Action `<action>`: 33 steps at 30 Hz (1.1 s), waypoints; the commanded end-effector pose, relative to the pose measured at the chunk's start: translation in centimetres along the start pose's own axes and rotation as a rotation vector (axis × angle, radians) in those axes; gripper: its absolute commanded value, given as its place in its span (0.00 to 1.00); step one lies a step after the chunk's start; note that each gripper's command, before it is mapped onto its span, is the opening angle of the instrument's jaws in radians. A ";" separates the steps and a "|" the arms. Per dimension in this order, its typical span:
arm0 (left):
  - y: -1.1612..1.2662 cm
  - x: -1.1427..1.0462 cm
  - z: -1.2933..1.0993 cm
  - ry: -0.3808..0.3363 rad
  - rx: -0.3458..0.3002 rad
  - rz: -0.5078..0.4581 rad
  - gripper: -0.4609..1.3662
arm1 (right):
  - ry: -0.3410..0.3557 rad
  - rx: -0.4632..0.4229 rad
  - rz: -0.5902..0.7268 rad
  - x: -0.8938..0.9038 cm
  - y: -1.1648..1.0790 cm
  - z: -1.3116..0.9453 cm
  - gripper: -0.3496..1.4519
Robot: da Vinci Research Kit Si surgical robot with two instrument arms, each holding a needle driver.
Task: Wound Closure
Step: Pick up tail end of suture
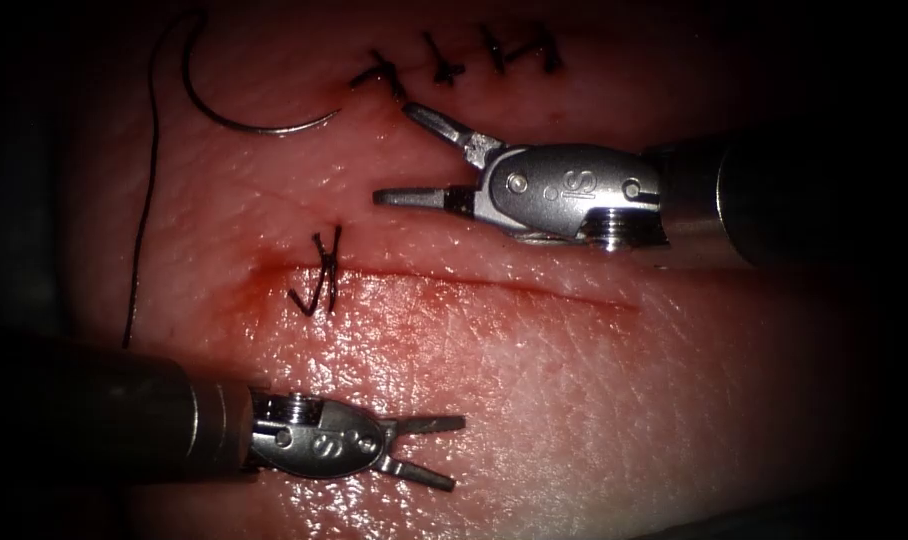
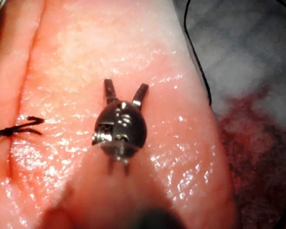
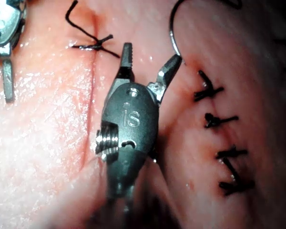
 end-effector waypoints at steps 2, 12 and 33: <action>0.00 0.03 -0.14 -0.012 0.030 -0.025 0.52 | -0.002 0.001 0.000 -0.01 0.00 0.02 0.80; -0.03 0.39 -0.73 -0.010 0.073 -0.143 0.75 | -0.005 0.012 -0.007 -0.06 0.00 -0.02 0.80; -0.47 0.55 -1.52 0.109 0.279 -0.088 0.49 | -0.018 0.071 0.051 -0.18 0.00 -0.29 0.79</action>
